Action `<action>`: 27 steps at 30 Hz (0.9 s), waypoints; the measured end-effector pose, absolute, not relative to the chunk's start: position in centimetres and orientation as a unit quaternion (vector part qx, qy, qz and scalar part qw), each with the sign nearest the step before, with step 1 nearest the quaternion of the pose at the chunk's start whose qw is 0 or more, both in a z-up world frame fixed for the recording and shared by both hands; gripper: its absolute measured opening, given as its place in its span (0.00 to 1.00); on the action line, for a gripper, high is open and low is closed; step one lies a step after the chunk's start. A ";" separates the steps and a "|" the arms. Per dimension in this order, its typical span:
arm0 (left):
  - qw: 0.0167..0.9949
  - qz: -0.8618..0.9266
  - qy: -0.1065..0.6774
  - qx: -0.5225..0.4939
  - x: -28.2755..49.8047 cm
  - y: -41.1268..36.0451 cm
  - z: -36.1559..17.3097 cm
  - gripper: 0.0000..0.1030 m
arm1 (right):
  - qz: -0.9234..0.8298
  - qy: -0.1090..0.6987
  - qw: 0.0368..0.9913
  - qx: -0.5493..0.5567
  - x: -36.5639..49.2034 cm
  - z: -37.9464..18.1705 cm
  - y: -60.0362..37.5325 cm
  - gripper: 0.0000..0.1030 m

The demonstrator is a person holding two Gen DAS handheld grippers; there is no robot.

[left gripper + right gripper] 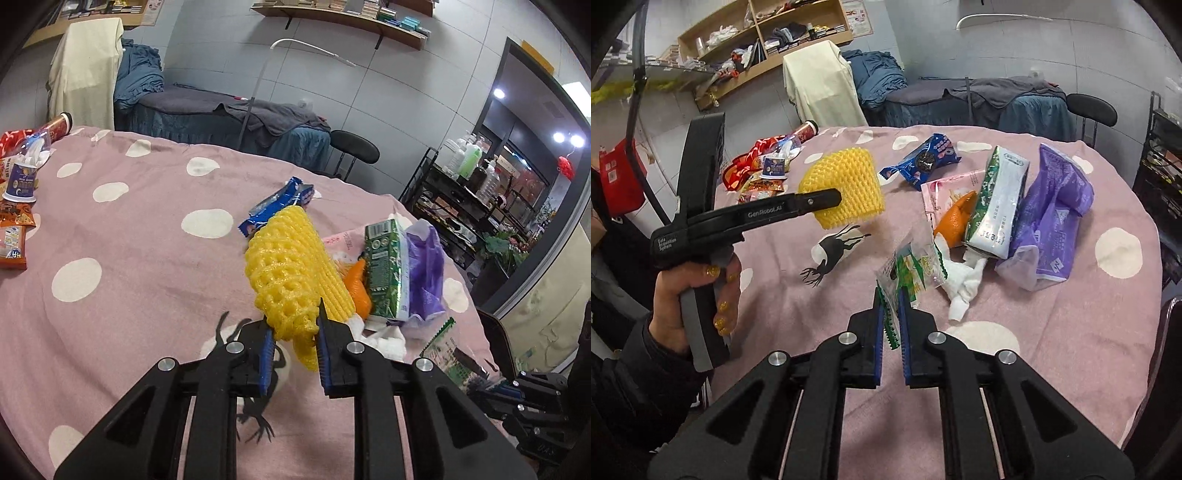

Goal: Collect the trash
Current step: 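Grasp yellow foam net with left tool while right tool grasps clear wrapper, then carry both items to the bin and release the wrapper with the right tool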

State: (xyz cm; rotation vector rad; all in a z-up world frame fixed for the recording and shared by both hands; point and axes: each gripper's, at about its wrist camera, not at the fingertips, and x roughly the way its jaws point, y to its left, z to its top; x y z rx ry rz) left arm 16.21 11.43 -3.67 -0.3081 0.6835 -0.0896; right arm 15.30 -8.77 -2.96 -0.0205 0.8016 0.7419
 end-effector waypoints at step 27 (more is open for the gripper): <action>0.902 -0.241 0.351 -0.070 15.8 -8.7 -3.5 0.19 | 0.078 0.356 0.926 0.097 13.9 -3.6 -30.7 0.09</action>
